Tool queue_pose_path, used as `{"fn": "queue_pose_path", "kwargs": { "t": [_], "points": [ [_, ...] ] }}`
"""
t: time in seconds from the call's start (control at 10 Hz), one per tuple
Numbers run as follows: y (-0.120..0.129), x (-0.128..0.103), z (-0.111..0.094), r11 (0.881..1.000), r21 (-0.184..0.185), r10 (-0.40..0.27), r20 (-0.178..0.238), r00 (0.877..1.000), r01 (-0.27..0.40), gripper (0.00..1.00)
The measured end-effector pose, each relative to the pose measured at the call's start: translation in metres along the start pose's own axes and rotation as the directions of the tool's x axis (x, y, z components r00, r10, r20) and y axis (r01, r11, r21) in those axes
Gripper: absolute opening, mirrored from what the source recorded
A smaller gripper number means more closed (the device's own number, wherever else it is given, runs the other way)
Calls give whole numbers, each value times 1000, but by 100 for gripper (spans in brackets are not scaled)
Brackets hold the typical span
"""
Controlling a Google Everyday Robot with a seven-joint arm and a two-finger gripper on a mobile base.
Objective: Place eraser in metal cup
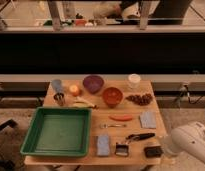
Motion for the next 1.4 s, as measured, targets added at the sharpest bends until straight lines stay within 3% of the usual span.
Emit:
{"fn": "queue_pose_path", "kwargs": {
  "t": [0.5,0.9,1.2,1.4],
  "points": [
    [4,12,9,1000,-16,19,16,1000,-19,77],
    [4,7,3,1000,-5,7,36,999,-7,44],
    [4,2,11,1000,-17,-2,53,999,2,49],
    [3,-3,14,1000,-16,-12,59,998,12,34]
  ]
}}
